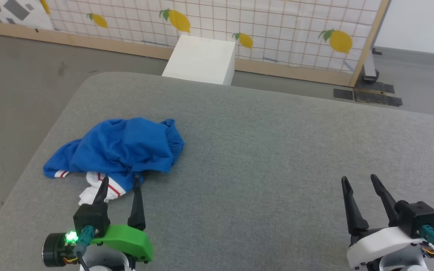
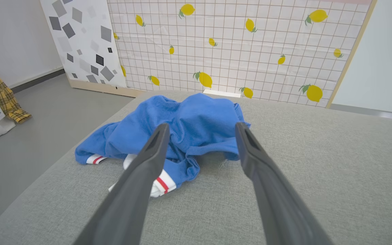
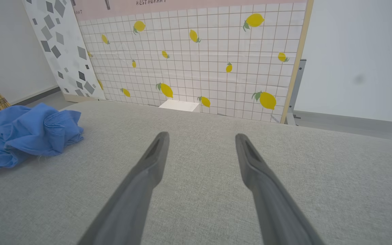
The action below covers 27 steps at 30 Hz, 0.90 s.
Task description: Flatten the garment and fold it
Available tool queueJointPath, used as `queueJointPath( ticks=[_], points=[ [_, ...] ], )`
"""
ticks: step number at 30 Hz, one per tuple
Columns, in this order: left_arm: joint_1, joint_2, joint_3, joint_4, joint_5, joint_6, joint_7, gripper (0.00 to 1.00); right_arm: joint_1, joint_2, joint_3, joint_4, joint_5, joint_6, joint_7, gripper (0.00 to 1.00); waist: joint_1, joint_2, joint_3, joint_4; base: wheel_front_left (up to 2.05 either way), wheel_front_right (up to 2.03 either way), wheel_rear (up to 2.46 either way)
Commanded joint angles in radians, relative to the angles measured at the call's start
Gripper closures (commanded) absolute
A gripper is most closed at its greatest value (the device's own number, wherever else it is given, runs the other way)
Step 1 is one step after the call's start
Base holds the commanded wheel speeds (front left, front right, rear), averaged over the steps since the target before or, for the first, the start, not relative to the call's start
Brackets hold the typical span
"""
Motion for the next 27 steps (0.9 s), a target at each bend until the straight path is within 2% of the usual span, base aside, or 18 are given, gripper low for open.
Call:
queueJointPath(
  ticks=[1, 27],
  points=[
    [0.018, -0.002, -0.004, 0.004, -0.009, 0.007, -0.011, 0.00, 0.017, 0.001, 0.000, 0.006, 0.011, -0.001, -0.012, 0.00, 0.0000, 0.0000, 0.000, 0.020, 0.00, 0.00, 0.00],
    [0.040, -0.003, -0.016, 0.025, -0.047, 0.037, -0.065, 0.00, 0.049, 0.002, -0.002, 0.035, 0.049, -0.001, -0.066, 0.00, 0.0000, 0.0000, 0.005, 0.164, 0.00, 0.00, 0.00]
  ],
)
